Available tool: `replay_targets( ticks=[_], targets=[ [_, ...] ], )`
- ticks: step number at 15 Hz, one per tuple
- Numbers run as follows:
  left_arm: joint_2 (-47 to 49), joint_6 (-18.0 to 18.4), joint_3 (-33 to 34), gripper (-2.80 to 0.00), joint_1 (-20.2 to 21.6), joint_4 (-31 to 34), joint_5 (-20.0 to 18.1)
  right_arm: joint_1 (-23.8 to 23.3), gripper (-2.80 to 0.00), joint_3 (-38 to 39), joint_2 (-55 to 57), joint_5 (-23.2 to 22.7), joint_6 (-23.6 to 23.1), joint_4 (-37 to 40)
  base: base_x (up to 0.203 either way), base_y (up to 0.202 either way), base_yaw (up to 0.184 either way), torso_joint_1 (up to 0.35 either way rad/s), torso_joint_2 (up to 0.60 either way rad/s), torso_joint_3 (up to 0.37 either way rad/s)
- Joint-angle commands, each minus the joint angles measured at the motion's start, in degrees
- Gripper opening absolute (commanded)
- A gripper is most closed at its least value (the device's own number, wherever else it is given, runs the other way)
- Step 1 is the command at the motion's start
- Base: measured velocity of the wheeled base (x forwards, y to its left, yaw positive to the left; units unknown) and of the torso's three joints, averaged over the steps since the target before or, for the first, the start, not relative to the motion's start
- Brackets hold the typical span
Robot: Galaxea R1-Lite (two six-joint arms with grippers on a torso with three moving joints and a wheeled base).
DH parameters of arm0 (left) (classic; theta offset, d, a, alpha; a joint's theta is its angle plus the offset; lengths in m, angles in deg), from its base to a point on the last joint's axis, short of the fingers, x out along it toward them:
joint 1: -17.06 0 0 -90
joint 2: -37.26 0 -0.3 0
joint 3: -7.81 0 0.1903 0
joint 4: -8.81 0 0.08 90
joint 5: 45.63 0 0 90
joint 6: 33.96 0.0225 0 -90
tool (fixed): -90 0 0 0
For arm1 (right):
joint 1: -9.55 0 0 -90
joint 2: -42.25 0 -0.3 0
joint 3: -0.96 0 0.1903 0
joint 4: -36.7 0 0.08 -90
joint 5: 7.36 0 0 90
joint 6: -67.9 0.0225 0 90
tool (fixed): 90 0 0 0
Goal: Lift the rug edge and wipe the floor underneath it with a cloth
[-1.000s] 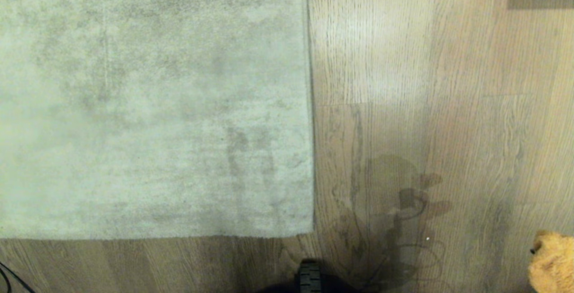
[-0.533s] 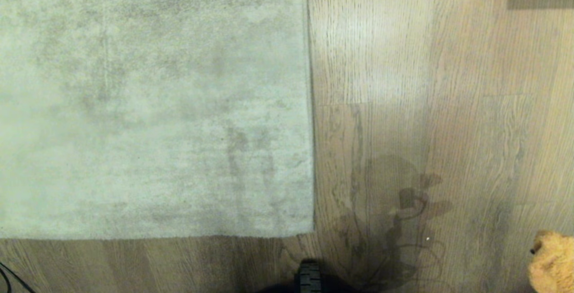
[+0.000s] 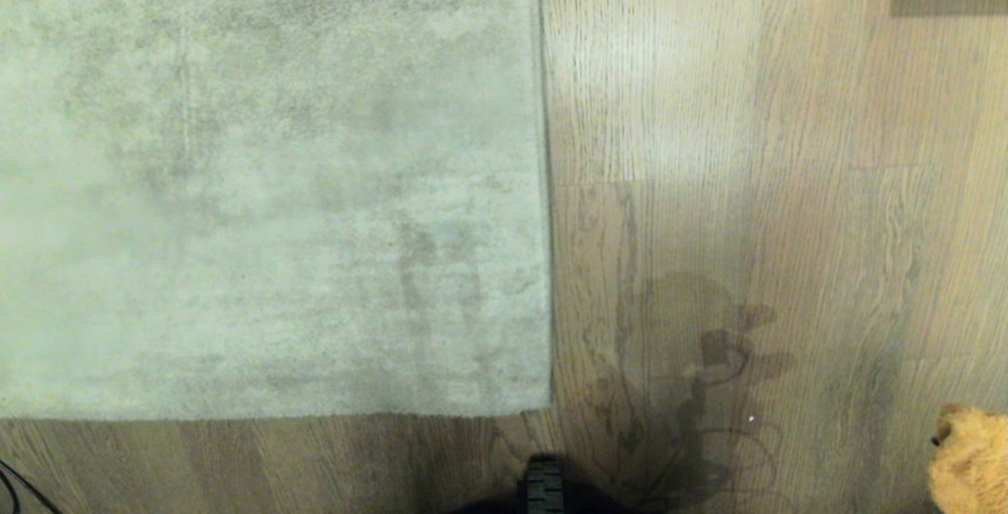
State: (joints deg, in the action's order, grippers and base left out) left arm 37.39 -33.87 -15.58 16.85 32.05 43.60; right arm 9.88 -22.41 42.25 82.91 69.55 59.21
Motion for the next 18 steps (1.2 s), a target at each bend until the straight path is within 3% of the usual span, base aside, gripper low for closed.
replay_targets(
  ticks=[1, 8, 18],
  targets=[
    [-0.13, 0.7, 0.03, -2.8, 0.03, 0.13, -0.1, 0.02, -2.8, 0.0, 0.09, -0.01, 0.02, -0.03, 0.0, 0.0, 0.0, 0.0, 0.0, 0.0],
    [-0.13, 0.0, 0.03, -2.8, -0.06, 0.04, -0.02, 0.02, -2.8, 0.0, 0.09, -0.01, 0.02, -0.03, 0.0, 0.0, 0.0, 0.0, 0.0, 0.0],
    [-0.08, 1.85, 0.03, -2.8, 0.0, 0.22, -0.05, 0.02, -2.8, 0.0, 0.09, -0.01, 0.02, -0.03, 0.0, 0.0, 0.0, 0.0, 0.0, 0.0]
  ],
)
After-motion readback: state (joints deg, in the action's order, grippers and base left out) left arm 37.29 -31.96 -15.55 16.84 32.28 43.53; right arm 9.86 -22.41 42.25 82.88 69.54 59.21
